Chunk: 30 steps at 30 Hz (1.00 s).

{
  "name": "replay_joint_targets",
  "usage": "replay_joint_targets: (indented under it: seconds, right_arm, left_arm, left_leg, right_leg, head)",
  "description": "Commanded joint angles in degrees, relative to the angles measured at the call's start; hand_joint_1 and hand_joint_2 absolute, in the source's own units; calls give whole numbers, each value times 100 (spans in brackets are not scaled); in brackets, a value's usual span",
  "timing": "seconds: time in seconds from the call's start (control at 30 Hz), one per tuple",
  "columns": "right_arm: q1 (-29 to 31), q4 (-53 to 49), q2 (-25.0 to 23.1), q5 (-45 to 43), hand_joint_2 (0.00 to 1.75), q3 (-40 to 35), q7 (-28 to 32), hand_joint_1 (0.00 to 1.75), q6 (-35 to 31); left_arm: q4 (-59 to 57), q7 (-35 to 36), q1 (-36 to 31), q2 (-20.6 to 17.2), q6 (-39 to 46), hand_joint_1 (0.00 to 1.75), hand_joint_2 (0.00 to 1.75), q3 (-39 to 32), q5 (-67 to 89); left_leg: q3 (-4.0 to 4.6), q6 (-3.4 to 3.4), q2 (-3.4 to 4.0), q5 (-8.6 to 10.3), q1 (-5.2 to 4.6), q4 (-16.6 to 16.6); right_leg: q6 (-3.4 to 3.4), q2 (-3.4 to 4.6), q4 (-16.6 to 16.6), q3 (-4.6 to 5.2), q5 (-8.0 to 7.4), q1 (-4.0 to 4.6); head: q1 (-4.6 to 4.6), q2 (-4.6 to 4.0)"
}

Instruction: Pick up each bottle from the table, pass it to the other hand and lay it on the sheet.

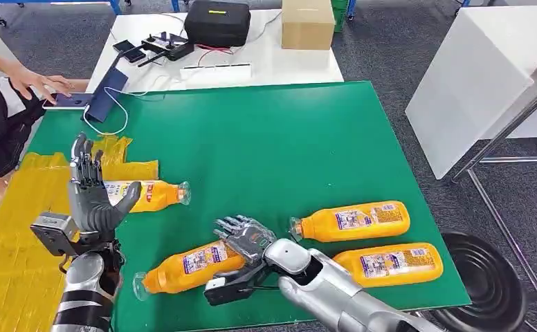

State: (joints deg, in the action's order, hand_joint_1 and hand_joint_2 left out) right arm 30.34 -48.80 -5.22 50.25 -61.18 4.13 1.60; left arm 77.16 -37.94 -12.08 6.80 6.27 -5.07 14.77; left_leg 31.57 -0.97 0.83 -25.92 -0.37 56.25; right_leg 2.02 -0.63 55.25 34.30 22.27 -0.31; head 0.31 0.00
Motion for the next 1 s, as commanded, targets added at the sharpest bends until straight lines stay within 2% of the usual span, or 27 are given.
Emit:
replay_joint_targets:
  seconds: [0.03,0.3,0.33,0.37,0.43,0.53,0.67,1.0]
  right_arm:
    - [321,611,-168,0,0,-553,52,0,-104]
    - [373,776,-295,-94,0,-670,56,0,24]
    - [364,820,-324,-164,175,-650,85,9,25]
    - [365,850,-340,-189,175,-659,96,140,28]
    - [365,908,-367,-198,175,-689,94,168,47]
    - [361,939,-351,-192,175,-699,98,171,46]
    - [424,1122,-391,-238,175,-765,81,166,48]
    - [454,1179,-392,-190,175,-808,27,166,30]
  left_arm:
    - [-458,-128,-245,35,-26,0,175,73,-62]
    - [-546,-130,-281,55,-25,0,175,83,-96]
    - [-556,-131,-291,55,-28,0,175,88,-102]
    - [-561,-131,-296,55,-29,0,175,90,-102]
    - [-593,-130,-326,64,-33,0,175,108,-105]
    - [-593,-130,-335,64,-34,0,175,111,-104]
    - [-577,-137,-327,44,-30,0,175,125,-144]
    - [-558,-140,-317,37,-33,0,175,126,-152]
  left_leg:
    - [-11,7,-8,-2,4,-2]
    - [-13,6,-12,-3,6,-1]
    - [-19,7,-14,-6,9,0]
    - [-13,5,-10,-3,6,-1]
    - [-16,6,-12,-4,7,-1]
    - [-18,8,-18,-4,9,0]
    - [-23,10,-17,-5,11,0]
    - [-23,5,-14,-1,5,-3]
  right_leg:
    - [-3,0,-2,-12,3,3]
    - [-2,-3,-3,-14,5,5]
    - [-2,-3,-3,-21,7,8]
    - [-1,-2,-2,-14,5,5]
    - [-2,-3,-3,-18,5,6]
    - [-3,-8,-3,-22,6,8]
    - [-5,-6,-3,-26,8,9]
    - [-1,-6,-4,-23,4,4]
  head:
    - [0,0]
    - [0,2]
    - [0,0]
    - [0,0]
    - [0,0]
    - [0,0]
    - [0,0]
    - [0,0]
